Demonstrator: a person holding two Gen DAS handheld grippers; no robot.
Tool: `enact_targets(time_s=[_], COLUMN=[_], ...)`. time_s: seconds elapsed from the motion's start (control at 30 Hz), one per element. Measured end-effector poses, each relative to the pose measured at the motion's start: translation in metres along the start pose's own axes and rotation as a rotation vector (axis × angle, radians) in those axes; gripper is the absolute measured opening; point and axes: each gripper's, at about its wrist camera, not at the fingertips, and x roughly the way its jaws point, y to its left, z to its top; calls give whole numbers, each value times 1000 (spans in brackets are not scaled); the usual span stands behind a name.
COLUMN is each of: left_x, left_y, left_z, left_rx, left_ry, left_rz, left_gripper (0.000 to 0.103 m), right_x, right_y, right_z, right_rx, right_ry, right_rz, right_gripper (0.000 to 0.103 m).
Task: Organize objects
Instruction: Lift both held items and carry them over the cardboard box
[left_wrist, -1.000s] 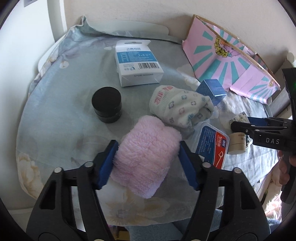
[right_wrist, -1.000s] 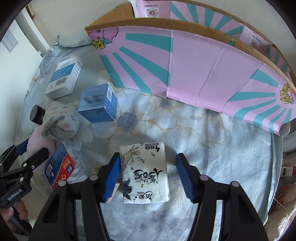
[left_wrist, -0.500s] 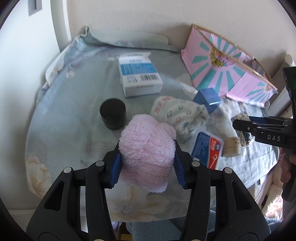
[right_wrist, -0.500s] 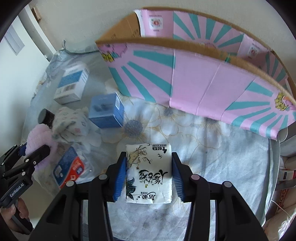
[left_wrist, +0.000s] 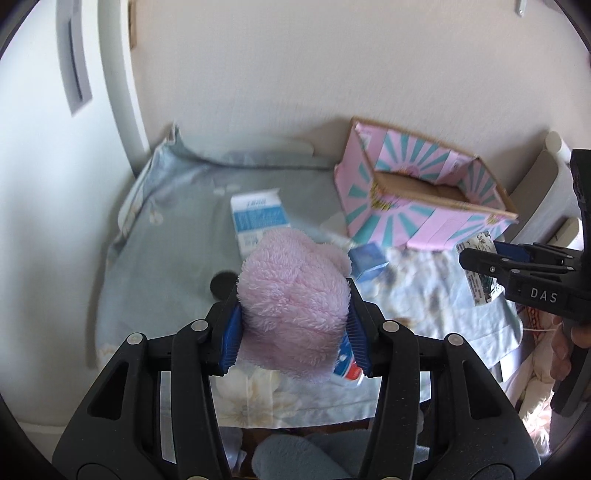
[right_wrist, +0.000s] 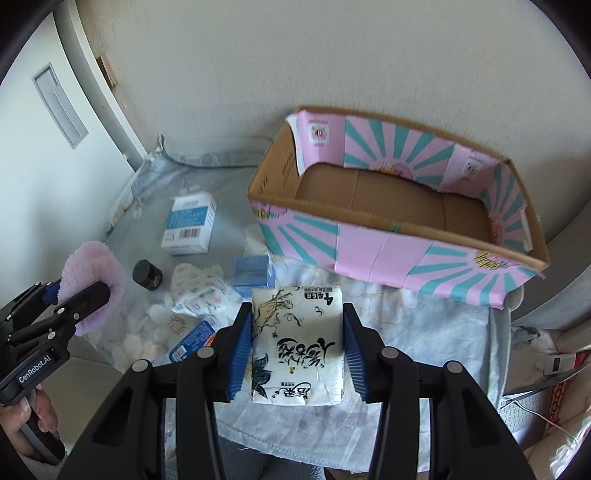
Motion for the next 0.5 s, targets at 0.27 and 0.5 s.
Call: enact_targets(time_s=[0.27,0.5], left_x=[-29,-35], left_y=[-34,-83], left_z=[43,70], left_rx=[53,123], left_ry=[-74,-118], left_rz=[-33,-91], left_gripper=[45,45], right_x=[-47,-81], right_y=[-14,-47], right_z=[17,19], right_rx=[41,105], right_ry=[-107,-172], right_rz=[-24,-72], right_gripper=[42,42])
